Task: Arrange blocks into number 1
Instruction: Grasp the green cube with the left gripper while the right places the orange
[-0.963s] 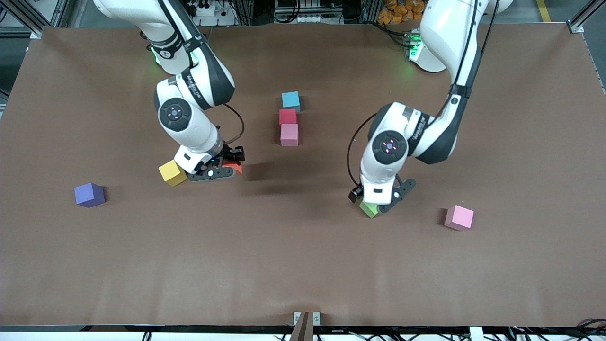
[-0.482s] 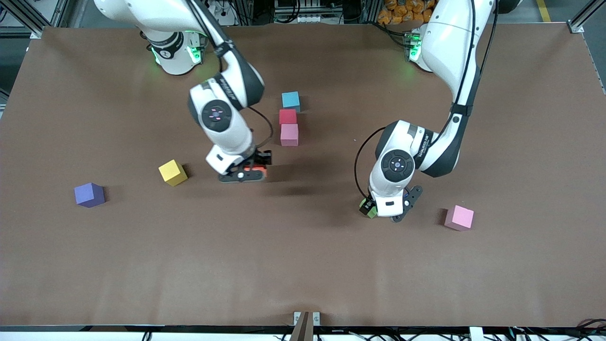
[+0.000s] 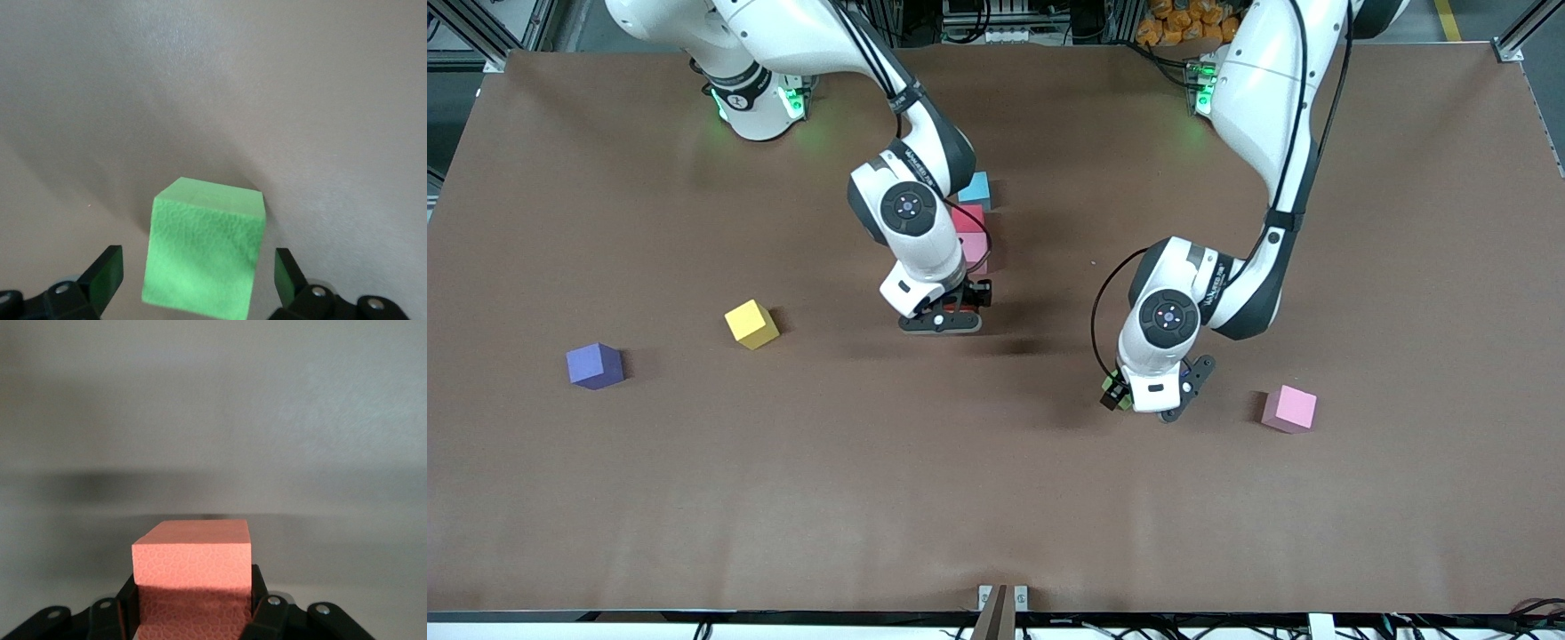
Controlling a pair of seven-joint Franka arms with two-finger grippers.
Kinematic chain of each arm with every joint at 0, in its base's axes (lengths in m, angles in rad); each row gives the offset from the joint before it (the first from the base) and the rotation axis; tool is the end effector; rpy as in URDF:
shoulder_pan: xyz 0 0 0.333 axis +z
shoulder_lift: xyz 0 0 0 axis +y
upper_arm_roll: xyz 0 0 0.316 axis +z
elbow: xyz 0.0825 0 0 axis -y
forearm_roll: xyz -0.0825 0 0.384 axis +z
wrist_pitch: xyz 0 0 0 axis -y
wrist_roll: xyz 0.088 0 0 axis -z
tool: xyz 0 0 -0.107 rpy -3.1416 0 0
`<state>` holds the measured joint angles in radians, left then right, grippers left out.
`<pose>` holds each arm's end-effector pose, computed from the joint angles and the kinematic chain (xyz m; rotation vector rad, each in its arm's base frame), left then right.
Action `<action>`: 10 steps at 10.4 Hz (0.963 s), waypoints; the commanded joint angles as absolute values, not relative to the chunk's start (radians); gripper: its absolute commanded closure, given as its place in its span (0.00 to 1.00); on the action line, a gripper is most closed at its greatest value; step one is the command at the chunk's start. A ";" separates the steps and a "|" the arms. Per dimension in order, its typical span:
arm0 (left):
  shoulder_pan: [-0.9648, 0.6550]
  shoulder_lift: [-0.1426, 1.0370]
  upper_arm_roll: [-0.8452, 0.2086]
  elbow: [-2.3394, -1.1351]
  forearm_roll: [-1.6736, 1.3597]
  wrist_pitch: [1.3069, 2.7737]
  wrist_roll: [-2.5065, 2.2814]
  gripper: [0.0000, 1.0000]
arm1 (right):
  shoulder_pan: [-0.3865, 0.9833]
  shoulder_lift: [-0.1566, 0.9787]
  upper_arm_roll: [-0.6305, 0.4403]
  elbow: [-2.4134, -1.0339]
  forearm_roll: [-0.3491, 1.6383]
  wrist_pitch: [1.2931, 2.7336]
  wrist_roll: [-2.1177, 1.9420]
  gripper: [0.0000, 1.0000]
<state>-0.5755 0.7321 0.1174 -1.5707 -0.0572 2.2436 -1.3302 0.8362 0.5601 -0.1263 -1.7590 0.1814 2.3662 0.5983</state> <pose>0.6180 -0.3188 0.2083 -2.7836 -1.3126 0.0093 0.5007 0.4432 0.2559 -3.0580 -0.0095 -0.0062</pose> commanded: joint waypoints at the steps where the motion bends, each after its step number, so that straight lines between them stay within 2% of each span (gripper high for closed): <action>1: -0.571 0.761 0.110 -1.555 -0.037 2.255 -1.339 0.00 | 0.867 0.555 -0.118 -1.793 0.198 2.378 0.614 0.36; 4: -0.569 0.770 0.110 -1.555 -0.037 2.264 -1.335 0.00 | 0.888 0.552 -0.104 -1.850 0.198 2.425 0.626 0.36; 5: -0.569 0.770 0.110 -1.557 -0.035 2.266 -1.327 0.33 | 0.897 0.554 -0.101 -1.850 0.198 2.425 0.652 0.36; 6: -0.569 0.770 0.109 -1.560 -0.038 2.264 -1.284 0.99 | 0.902 0.554 -0.100 -1.855 0.198 2.425 0.653 0.36; 10: -0.574 0.762 0.109 -1.563 -0.038 2.261 -1.275 1.00 | 0.902 0.543 -0.084 -1.894 0.196 2.425 0.664 0.36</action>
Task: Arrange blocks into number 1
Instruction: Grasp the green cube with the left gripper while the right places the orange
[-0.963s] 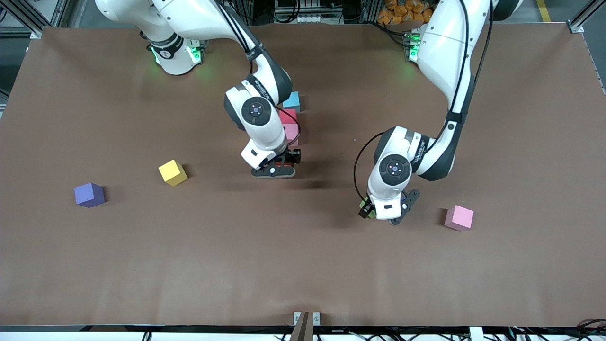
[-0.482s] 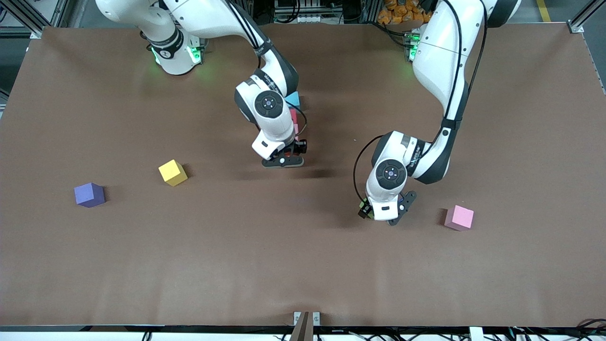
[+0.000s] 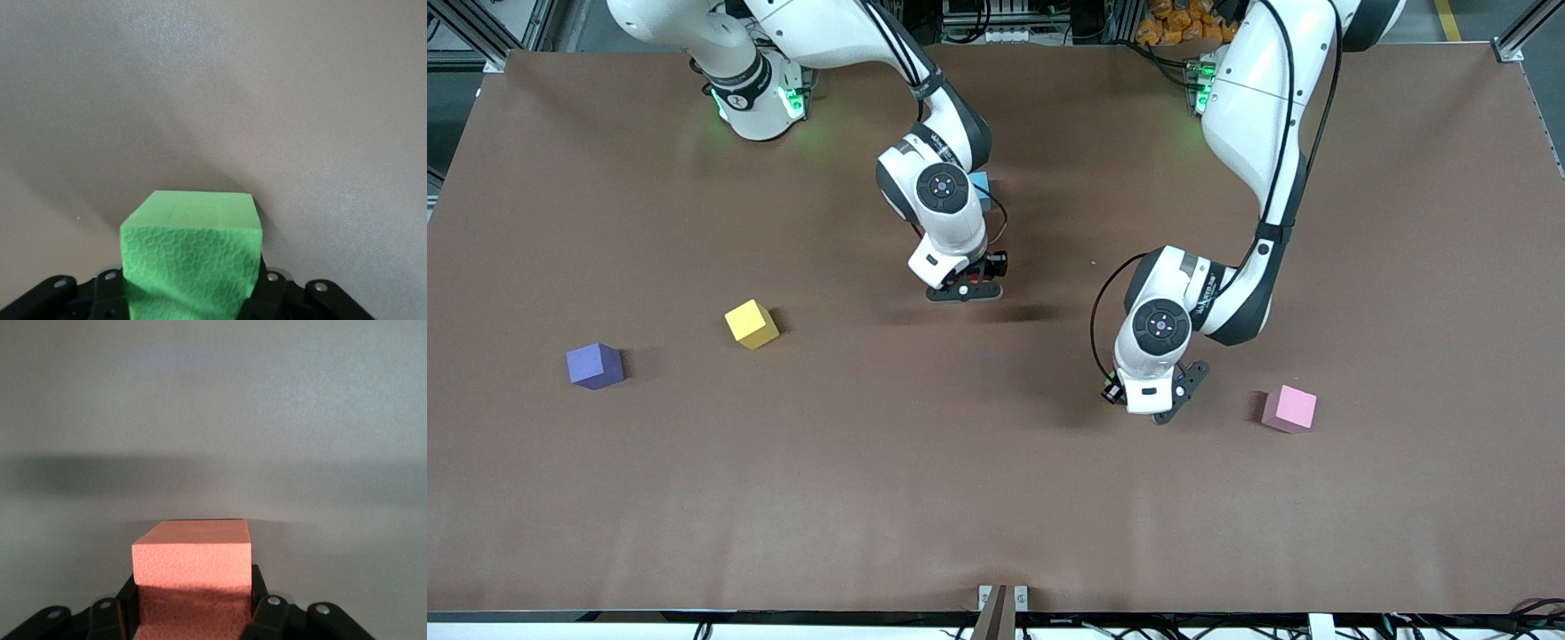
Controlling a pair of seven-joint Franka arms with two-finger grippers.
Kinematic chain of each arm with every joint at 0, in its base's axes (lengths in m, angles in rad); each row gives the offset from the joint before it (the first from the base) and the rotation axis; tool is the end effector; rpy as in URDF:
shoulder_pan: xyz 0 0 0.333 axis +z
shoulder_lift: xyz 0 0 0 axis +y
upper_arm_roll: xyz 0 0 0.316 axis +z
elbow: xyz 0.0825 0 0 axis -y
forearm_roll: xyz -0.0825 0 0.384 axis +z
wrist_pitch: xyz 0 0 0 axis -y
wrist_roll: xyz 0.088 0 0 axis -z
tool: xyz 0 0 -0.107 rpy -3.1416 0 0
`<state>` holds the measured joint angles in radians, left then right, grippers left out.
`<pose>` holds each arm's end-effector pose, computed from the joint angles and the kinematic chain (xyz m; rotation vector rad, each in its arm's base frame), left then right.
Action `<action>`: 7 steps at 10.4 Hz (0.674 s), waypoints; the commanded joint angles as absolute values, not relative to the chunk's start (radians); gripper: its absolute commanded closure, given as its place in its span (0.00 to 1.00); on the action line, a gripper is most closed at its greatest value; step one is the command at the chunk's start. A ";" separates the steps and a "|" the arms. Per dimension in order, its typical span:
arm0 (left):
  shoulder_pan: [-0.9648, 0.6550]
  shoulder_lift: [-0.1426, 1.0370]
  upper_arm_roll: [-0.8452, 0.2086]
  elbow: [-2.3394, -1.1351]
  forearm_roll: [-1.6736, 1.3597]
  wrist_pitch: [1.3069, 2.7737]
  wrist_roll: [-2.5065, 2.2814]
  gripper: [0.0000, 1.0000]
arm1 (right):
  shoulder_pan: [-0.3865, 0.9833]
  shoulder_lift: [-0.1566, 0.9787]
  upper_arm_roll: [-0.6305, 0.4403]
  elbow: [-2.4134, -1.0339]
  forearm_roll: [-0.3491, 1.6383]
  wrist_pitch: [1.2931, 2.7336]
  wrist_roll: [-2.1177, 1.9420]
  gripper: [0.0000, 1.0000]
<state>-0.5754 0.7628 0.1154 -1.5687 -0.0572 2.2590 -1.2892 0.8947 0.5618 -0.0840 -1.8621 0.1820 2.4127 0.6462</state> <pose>0.6160 -0.3187 0.1890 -2.8007 -1.2473 0.0214 0.4380 0.4665 0.2146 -3.0879 -0.0630 0.0861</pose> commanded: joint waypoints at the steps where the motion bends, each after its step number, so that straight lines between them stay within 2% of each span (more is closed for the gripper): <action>1: -0.580 0.761 0.109 -1.563 -0.037 2.260 -1.275 1.00 | 0.902 0.542 -0.084 -1.898 0.196 2.425 0.666 0.32; 2: -0.581 0.761 0.109 -1.563 -0.037 2.260 -1.273 1.00 | 0.902 0.541 -0.084 -1.898 0.196 2.425 0.678 0.08; 3: -0.583 0.759 0.109 -1.563 -0.037 2.260 -1.272 1.00 | 0.900 0.532 -0.084 -1.898 0.196 2.424 0.696 0.00; 5: -0.584 0.758 0.107 -1.562 -0.035 2.260 -1.264 1.00 | 0.867 0.480 -0.083 -1.898 0.195 2.405 0.690 0.00; 7: -0.597 0.755 0.106 -1.565 -0.019 2.260 -1.247 1.00 | 0.798 0.401 -0.083 -1.898 0.195 2.317 0.660 0.00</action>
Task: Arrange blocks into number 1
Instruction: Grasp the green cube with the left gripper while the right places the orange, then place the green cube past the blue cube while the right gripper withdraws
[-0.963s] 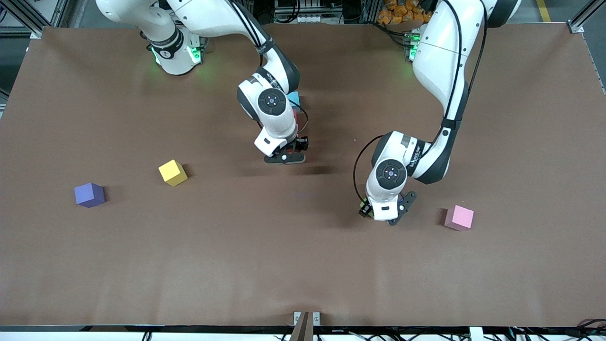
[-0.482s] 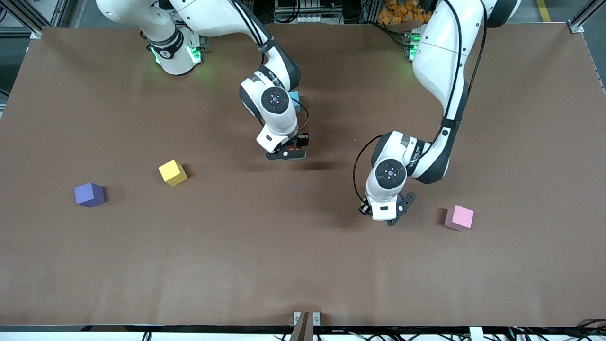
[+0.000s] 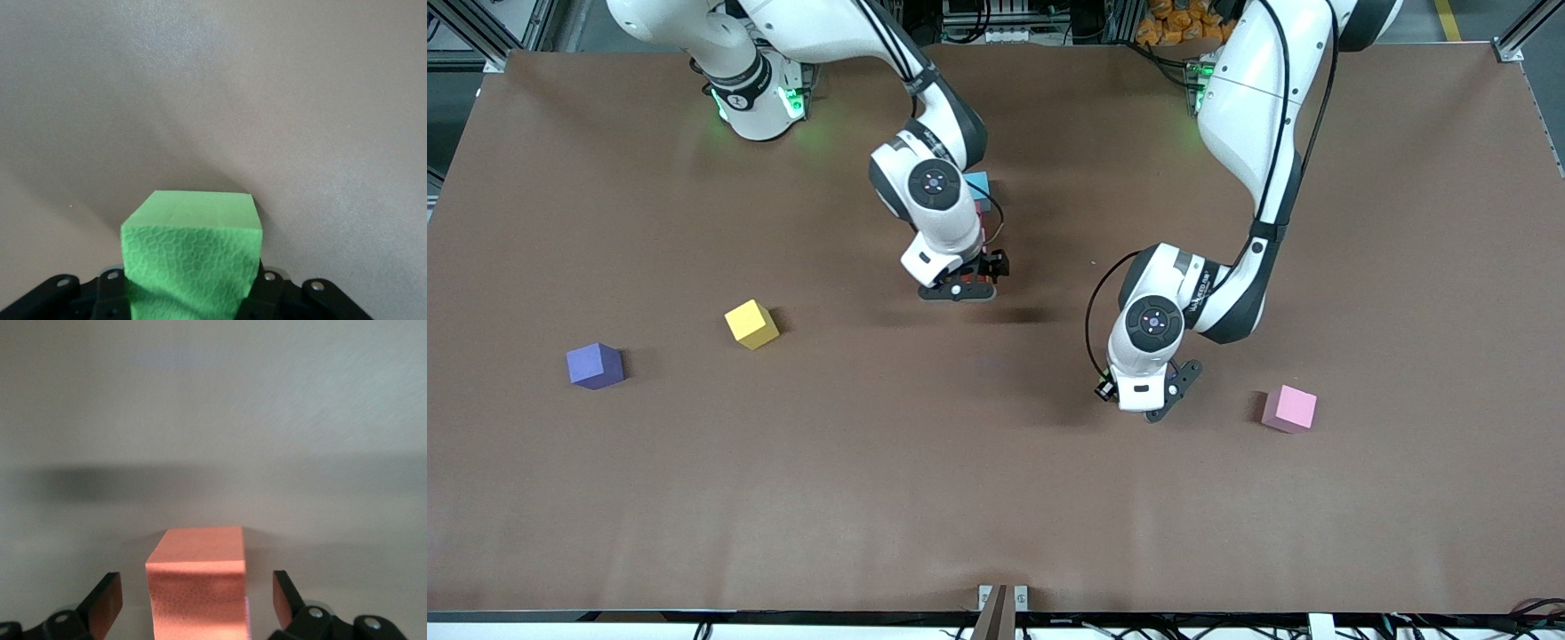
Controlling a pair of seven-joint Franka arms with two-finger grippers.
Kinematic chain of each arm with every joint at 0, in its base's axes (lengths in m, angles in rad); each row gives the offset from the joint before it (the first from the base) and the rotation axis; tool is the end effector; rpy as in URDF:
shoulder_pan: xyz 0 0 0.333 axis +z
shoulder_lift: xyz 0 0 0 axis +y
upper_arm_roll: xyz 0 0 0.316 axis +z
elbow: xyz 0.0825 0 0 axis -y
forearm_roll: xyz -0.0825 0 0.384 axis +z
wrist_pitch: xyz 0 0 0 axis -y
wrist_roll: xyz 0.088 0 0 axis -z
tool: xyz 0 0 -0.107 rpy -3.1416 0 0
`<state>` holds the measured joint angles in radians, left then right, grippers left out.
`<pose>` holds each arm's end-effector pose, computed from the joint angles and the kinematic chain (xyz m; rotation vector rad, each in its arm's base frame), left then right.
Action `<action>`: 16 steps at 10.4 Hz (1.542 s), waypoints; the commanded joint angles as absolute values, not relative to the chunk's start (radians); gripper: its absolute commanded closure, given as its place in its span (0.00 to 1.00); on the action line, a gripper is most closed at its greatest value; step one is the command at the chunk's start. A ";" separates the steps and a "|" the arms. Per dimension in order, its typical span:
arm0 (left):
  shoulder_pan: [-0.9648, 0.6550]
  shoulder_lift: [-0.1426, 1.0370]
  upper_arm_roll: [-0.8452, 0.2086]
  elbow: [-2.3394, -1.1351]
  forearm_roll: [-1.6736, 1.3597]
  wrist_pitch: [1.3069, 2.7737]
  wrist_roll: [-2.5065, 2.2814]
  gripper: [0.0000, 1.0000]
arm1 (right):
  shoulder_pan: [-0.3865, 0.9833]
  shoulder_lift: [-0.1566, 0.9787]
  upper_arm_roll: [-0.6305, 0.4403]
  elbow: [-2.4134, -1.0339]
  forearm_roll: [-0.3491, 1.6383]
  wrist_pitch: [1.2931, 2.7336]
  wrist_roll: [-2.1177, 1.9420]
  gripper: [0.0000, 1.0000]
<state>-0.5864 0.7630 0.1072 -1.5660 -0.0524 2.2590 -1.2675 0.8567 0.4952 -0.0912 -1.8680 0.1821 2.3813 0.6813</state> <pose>0.6108 -0.3301 0.1897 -2.8289 -1.1891 0.0224 0.4587 0.4482 0.2522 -3.0632 0.0539 0.0594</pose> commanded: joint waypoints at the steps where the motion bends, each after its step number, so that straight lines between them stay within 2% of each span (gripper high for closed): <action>1: -0.601 0.747 0.101 -1.571 0.003 2.261 -1.247 1.00 | 0.754 0.372 -0.069 -1.896 0.195 2.269 0.596 0.00; 4: -0.675 0.642 0.097 -1.649 0.005 2.258 -1.267 1.00 | 0.577 0.318 -0.061 -1.869 0.166 2.093 0.299 0.00; 7: -0.800 0.591 0.075 -1.649 0.002 2.218 -1.365 1.00 | 0.427 0.328 -0.061 -1.775 0.049 2.028 0.171 0.00; 9: -0.900 0.568 0.034 -1.646 0.002 2.172 -1.449 1.00 | 0.370 0.318 -0.087 -1.747 0.025 2.002 0.105 0.00; 11: -1.007 0.571 -0.003 -1.647 0.005 2.138 -1.501 1.00 | 0.361 0.305 -0.142 -1.689 0.012 1.892 0.066 0.00; 13: -1.122 0.566 -0.023 -1.649 0.005 2.135 -1.548 1.00 | 0.301 0.252 -0.152 -1.684 0.014 1.867 0.084 0.00; 15: -1.127 0.542 -0.130 -1.657 0.006 2.074 -1.549 1.00 | 0.253 0.223 -0.156 -1.687 0.017 1.840 0.086 0.00; 16: -1.127 0.511 -0.185 -1.708 0.008 2.072 -1.552 1.00 | 0.242 0.207 -0.163 -1.689 0.017 1.835 0.086 0.00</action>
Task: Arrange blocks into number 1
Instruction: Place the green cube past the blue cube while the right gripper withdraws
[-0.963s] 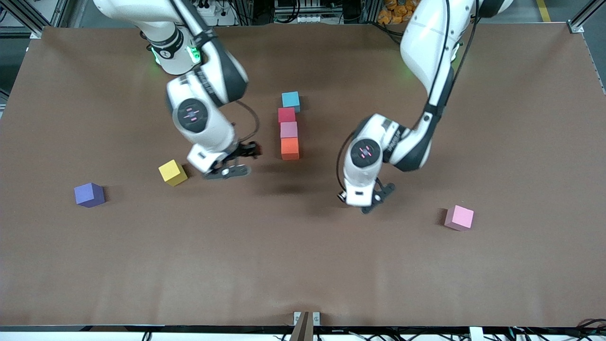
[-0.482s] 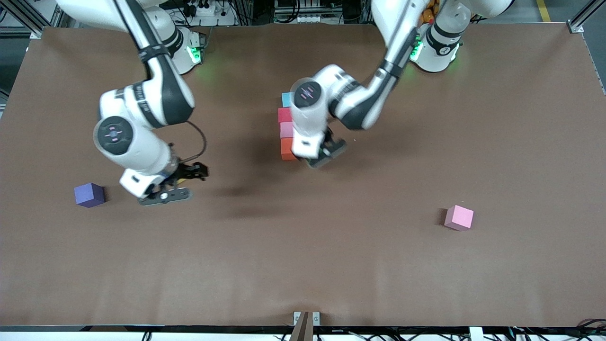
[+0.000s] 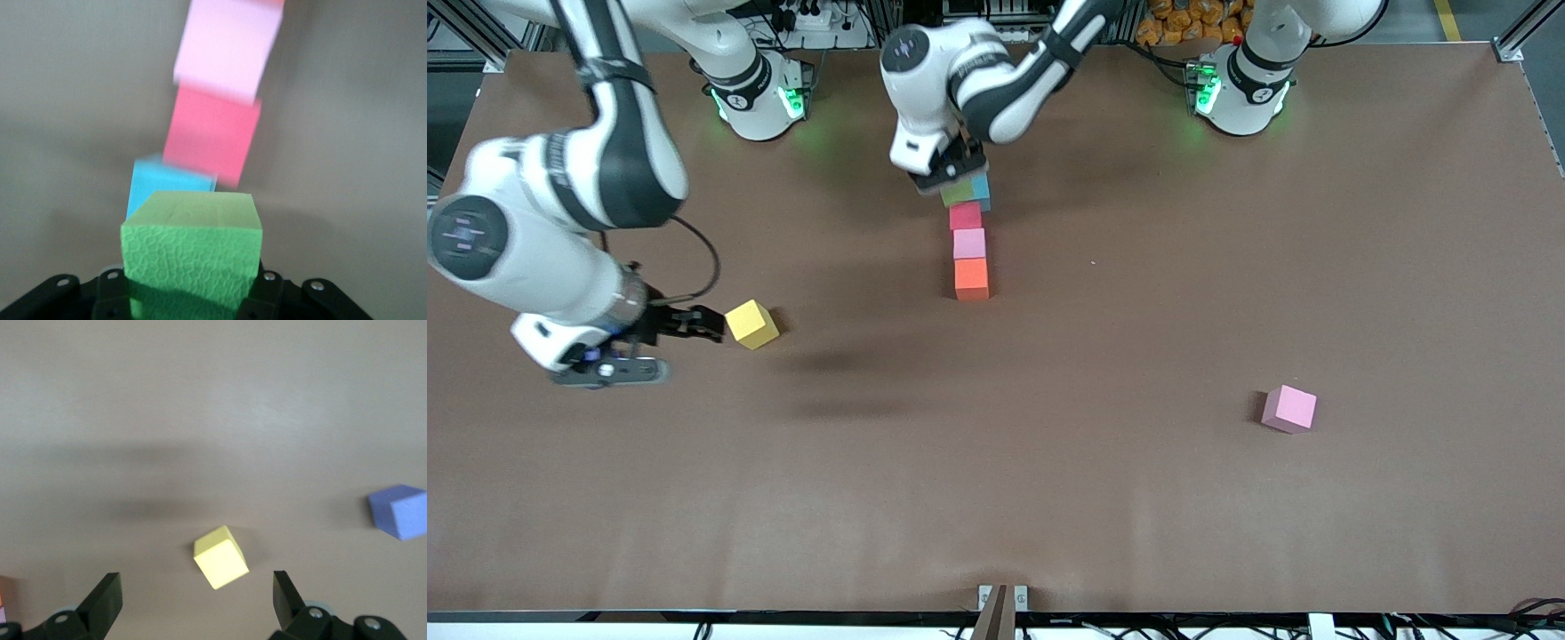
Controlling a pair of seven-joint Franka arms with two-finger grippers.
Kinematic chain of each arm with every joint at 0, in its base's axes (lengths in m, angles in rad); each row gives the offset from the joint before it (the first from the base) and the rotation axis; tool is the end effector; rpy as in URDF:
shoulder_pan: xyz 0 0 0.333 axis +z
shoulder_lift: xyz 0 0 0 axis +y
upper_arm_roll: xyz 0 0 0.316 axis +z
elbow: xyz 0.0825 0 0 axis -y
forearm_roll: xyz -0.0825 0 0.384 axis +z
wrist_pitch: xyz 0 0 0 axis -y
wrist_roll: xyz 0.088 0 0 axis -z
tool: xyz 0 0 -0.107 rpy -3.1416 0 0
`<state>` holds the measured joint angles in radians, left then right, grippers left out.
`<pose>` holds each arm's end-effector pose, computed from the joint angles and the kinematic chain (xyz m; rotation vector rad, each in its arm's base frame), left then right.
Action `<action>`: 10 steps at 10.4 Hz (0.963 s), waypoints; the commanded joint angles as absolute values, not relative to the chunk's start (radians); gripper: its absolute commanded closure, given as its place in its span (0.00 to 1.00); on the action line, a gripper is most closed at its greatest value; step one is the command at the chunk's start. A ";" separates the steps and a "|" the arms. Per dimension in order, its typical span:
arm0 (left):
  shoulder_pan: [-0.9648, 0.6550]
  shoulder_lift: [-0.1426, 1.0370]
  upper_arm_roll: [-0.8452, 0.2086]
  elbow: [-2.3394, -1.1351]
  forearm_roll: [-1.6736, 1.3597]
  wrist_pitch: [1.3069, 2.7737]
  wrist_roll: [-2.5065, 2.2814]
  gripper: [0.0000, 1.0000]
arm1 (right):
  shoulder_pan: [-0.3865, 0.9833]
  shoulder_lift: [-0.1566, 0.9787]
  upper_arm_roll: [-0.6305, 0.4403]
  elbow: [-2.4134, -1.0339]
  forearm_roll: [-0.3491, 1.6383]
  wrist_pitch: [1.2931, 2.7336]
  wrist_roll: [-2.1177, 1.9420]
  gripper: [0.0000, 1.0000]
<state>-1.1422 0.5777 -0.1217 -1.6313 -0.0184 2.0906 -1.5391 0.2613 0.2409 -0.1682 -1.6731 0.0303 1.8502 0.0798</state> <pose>0.2118 -0.6401 0.2760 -3.0045 -0.4557 0.1536 0.6218 0.0685 0.4582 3.1238 0.0119 -0.0923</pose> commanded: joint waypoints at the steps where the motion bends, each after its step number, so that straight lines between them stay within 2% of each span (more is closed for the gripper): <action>1: -1.127 0.473 -0.234 -1.776 0.015 2.085 -1.552 1.00 | 0.236 0.189 -0.172 -1.692 0.017 1.826 0.089 0.00; 3: -1.127 0.460 -0.311 -1.876 0.073 2.158 -1.554 1.00 | 0.213 0.151 -0.175 -1.692 0.015 1.777 0.084 0.00; 5: -1.127 0.469 -0.321 -1.946 0.133 2.270 -1.554 1.00 | 0.181 0.105 -0.173 -1.690 0.014 1.740 0.081 0.00; 10: -1.056 0.502 -0.319 -1.965 0.141 2.365 -1.383 1.00 | 0.075 0.049 -0.108 -1.666 0.015 1.726 0.086 0.00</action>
